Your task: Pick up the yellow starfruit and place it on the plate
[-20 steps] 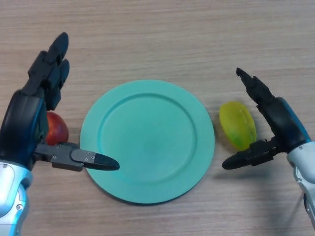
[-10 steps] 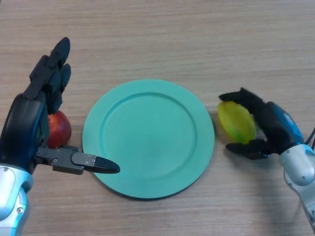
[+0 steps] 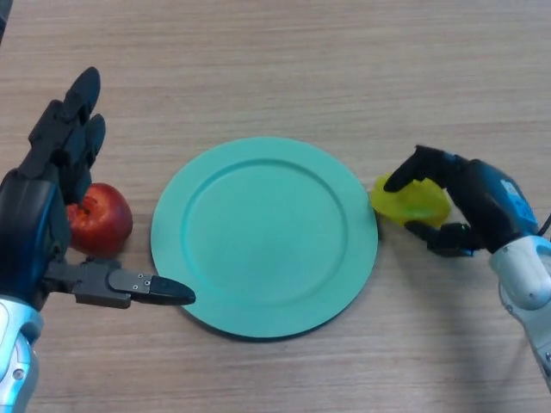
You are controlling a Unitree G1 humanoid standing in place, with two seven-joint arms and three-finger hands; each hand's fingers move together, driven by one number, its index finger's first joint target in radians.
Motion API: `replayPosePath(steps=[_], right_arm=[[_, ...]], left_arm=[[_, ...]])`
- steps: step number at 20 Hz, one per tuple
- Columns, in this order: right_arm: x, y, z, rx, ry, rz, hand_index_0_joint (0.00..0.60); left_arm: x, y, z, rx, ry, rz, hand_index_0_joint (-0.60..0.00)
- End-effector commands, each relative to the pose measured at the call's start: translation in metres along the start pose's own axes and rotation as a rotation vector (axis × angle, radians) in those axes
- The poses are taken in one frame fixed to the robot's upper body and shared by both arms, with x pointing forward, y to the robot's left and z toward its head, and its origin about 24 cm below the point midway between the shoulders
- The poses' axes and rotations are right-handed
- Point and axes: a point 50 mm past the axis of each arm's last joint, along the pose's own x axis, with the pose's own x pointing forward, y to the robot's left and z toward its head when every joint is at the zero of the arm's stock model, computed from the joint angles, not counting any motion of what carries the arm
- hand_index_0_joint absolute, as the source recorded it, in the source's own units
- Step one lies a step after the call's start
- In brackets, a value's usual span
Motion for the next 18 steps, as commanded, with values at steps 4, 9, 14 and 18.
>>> replayPosePath(steps=[4,9,14,18], right_arm=[[0.003,-0.064,0.039,0.099,-0.187,-0.219,0.6],[-0.008,-0.066,0.065,0.376,-0.197,-0.212,0.6],[-0.015,-0.041,0.094,0.539,-0.2,-0.113,0.6],[-0.012,-0.009,0.111,0.669,-0.194,-0.017,0.6]], left_arm=[[-0.002,0.012,0.033,0.055,-0.183,0.024,0.0],[0.0,0.009,0.036,0.05,-0.201,0.02,0.0],[0.002,0.008,0.037,0.055,-0.198,0.016,0.0],[0.003,0.011,0.039,0.066,-0.212,0.013,0.0]])
